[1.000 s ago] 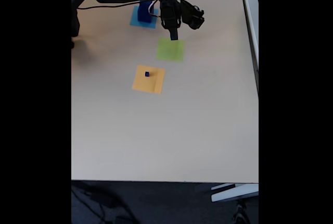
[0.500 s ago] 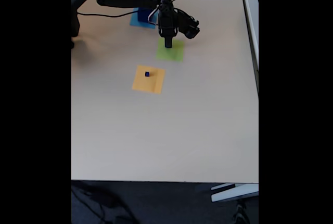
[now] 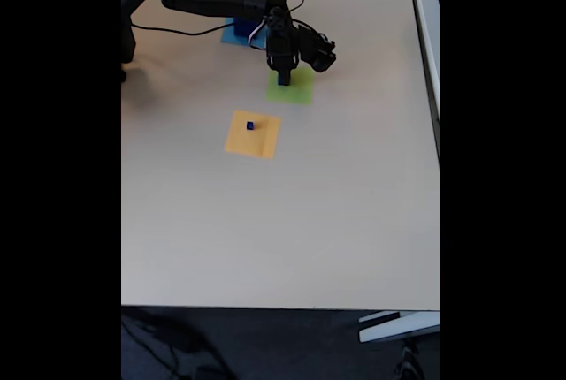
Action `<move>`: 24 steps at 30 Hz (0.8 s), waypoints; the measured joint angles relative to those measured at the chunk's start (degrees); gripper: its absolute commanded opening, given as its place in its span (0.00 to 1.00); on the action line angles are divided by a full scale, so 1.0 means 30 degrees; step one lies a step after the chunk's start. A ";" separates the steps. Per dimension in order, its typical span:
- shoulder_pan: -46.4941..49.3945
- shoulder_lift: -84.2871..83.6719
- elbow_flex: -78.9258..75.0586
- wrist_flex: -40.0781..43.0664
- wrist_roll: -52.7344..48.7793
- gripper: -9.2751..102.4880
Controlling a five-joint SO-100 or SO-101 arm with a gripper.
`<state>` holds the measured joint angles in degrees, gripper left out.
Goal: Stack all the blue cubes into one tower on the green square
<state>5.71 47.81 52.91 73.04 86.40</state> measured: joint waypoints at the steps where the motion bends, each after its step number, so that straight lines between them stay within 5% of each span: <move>1: 0.0000 0.0000 0.0000 -0.0029 -0.0293 0.24; 15: -0.0059 0.0000 -0.0029 -0.0732 -0.2021 0.39; 24: -0.0674 0.0908 -0.2227 -0.0732 -0.3750 0.38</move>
<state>3.69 50.54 46.23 70.84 75.15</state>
